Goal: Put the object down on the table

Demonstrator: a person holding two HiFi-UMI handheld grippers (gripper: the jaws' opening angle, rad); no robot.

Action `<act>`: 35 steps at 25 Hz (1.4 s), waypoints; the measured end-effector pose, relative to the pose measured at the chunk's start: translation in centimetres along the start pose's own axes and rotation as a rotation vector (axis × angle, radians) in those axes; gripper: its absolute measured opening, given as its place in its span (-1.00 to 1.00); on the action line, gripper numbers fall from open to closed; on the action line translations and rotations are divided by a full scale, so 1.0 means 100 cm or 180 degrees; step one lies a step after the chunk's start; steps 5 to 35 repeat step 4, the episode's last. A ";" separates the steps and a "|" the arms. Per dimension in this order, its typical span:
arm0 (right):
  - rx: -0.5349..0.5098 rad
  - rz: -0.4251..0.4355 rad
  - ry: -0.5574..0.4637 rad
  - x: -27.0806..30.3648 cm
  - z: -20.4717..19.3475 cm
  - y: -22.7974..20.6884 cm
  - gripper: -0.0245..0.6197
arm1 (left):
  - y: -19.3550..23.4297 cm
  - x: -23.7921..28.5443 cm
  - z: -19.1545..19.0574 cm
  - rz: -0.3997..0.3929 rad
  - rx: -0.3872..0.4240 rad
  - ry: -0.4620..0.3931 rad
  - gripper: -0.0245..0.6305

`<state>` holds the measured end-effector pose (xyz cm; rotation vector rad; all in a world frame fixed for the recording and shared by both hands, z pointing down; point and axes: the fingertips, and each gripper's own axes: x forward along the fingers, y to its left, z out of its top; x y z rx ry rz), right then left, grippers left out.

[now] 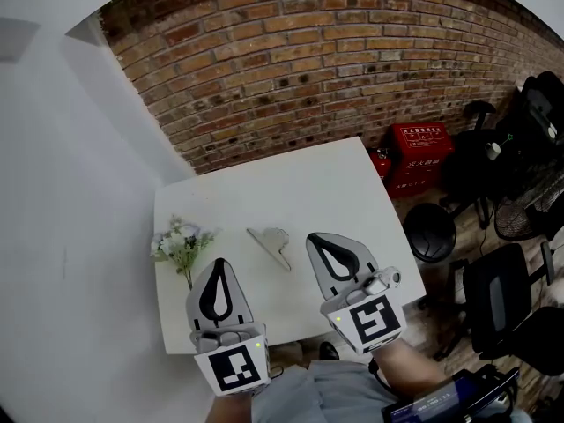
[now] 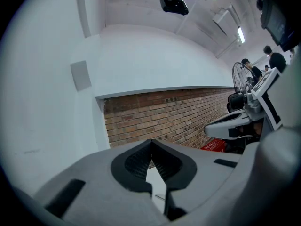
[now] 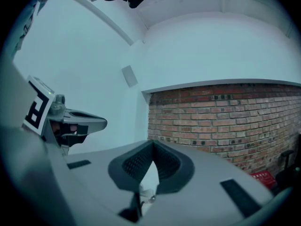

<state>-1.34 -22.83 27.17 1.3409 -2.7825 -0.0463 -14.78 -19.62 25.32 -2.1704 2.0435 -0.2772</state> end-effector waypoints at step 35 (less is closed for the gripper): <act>-0.0002 -0.0013 0.0002 0.003 0.002 -0.002 -0.91 | 0.001 0.004 0.002 -0.0005 -0.0005 -0.0004 -0.90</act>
